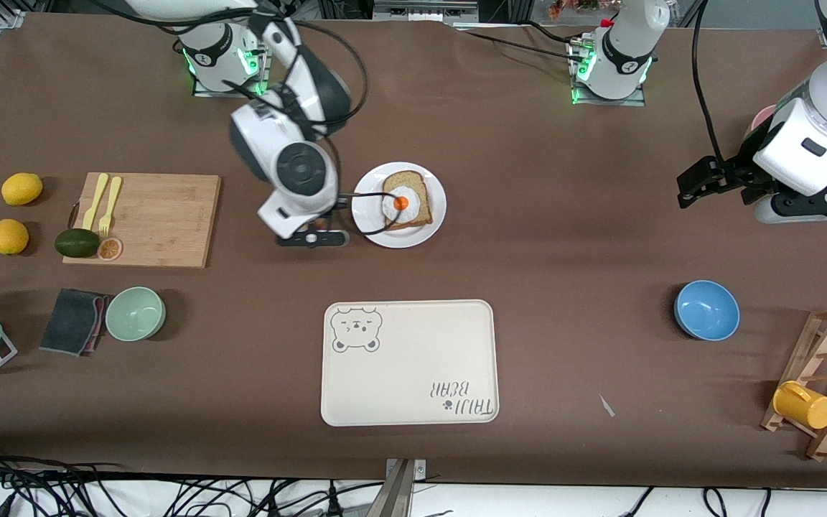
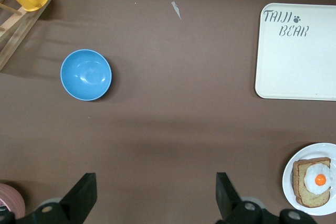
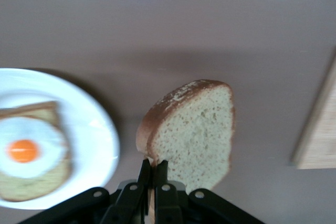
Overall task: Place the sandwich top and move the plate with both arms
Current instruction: 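Carry the bread slice with the right gripper over the egg plate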
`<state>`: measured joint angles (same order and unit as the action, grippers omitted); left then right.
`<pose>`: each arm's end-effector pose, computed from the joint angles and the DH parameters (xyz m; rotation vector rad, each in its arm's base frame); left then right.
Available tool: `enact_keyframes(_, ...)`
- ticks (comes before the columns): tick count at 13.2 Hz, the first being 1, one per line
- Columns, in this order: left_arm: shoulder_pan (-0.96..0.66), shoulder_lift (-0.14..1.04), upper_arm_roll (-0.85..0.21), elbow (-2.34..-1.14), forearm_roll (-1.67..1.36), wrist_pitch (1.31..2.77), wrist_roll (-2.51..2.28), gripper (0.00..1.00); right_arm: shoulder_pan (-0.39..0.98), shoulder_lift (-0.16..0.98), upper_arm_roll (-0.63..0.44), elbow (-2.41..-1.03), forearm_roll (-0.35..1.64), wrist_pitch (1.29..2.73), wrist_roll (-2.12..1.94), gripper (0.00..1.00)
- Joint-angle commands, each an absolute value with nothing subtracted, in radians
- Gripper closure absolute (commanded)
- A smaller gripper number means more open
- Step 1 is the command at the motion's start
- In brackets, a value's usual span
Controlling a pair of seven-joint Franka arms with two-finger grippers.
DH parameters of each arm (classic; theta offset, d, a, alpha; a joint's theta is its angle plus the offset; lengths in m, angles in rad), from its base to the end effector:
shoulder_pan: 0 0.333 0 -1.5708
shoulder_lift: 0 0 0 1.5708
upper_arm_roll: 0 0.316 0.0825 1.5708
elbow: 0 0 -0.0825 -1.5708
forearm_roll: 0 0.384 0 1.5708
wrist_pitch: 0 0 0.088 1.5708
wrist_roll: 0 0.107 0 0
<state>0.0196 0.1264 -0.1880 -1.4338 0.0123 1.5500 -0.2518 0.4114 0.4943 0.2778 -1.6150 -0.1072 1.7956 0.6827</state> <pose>0.5842 -0.0903 0.6160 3.1294 0.1330 -0.0159 0.5162 0.3879 0.3267 2.9589 0.0497 -0.3705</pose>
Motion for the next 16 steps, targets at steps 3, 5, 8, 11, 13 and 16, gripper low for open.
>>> enact_keyframes(3,0.02,0.126,-0.19,-1.417,-0.006,1.546,-0.253,0.0,0.544,0.63,0.271,-1.425,-0.081,1.759,0.924,1.0)
enact_keyframes(5,0.021,0.124,-0.187,-1.417,-0.006,1.546,-0.252,0.0,0.571,0.667,0.272,-1.39,-0.051,1.758,1.014,1.0)
enact_keyframes(8,0.028,0.126,-0.184,-1.417,-0.006,1.546,-0.244,0.0,0.587,0.718,0.272,-1.341,-0.011,1.772,1.152,1.0)
enact_keyframes(11,0.025,0.126,-0.184,-1.417,-0.006,1.546,-0.252,0.0,0.597,0.727,0.27,-1.33,-0.006,1.772,1.169,1.0)
enact_keyframes(13,0.023,0.126,-0.184,-1.417,-0.006,1.546,-0.252,0.0,0.604,0.744,0.27,-1.316,-0.009,1.772,1.152,1.0)
enact_keyframes(16,0.023,0.126,-0.186,-1.417,-0.006,1.546,-0.252,0.0,0.644,0.759,0.27,-1.316,-0.023,1.772,1.134,1.0)
